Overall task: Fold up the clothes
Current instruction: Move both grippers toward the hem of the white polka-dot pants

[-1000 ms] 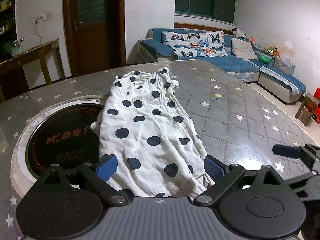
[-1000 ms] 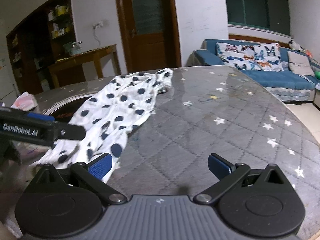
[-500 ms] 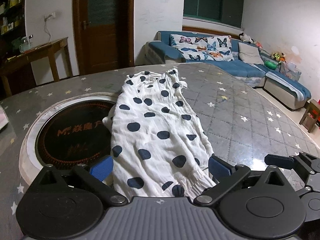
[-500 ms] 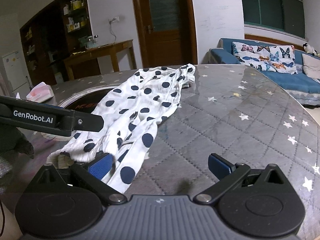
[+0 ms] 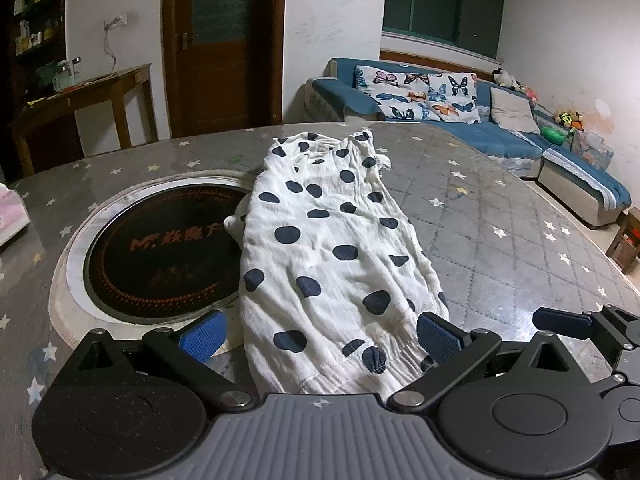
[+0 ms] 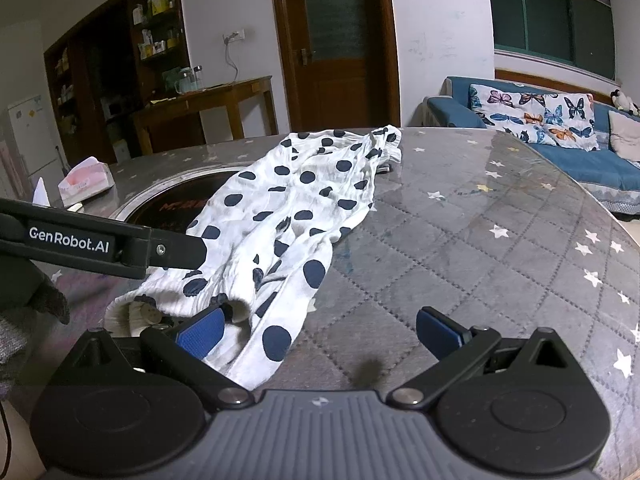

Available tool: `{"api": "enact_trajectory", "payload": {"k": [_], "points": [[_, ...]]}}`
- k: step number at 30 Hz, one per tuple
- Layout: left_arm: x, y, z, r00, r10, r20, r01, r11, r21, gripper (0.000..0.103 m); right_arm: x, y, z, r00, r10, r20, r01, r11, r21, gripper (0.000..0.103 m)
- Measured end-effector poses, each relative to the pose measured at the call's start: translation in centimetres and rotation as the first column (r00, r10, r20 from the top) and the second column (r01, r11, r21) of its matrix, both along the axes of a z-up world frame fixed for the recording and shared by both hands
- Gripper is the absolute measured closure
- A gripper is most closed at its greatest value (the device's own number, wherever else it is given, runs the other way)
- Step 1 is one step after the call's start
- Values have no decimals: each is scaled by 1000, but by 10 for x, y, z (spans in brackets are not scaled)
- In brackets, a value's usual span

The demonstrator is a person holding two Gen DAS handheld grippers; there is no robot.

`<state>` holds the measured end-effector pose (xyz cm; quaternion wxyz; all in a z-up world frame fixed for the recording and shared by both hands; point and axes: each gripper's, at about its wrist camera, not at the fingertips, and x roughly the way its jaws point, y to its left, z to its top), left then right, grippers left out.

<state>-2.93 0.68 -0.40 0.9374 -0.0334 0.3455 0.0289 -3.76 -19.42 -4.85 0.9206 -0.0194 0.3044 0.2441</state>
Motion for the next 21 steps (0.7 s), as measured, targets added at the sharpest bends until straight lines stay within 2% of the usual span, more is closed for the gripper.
{"api": "enact_trajectory", "payload": {"k": [21], "points": [[2,0,-4,1000,5,-16,-5,1000,1,0,3,7,-5,1000,13,-19,-13,1000,-9,0]]}}
